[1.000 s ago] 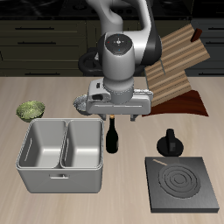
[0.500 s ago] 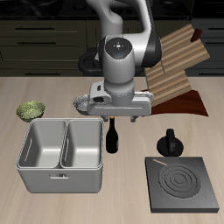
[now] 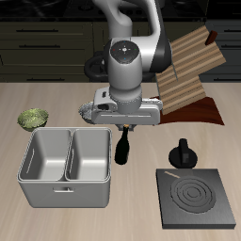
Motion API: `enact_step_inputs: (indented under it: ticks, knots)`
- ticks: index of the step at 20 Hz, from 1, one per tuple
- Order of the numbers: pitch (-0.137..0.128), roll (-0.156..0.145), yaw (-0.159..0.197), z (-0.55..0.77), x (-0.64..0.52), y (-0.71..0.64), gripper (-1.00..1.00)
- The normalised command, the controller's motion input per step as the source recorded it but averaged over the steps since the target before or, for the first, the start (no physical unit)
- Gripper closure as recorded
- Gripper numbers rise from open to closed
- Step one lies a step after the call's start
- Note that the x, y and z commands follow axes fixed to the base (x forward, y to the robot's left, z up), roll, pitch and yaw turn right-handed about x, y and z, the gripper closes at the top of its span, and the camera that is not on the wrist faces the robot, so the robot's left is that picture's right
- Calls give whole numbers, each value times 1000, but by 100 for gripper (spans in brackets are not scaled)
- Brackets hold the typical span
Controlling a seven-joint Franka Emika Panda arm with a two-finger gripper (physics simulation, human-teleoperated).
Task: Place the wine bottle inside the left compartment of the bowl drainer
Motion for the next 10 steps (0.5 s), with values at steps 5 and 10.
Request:
enact_step_inputs:
  ticks: [5, 10]
  knots:
    - [-4, -7, 0, 27, -53, -68, 100]
    - [-3, 7, -6, 68, -108, 6, 100]
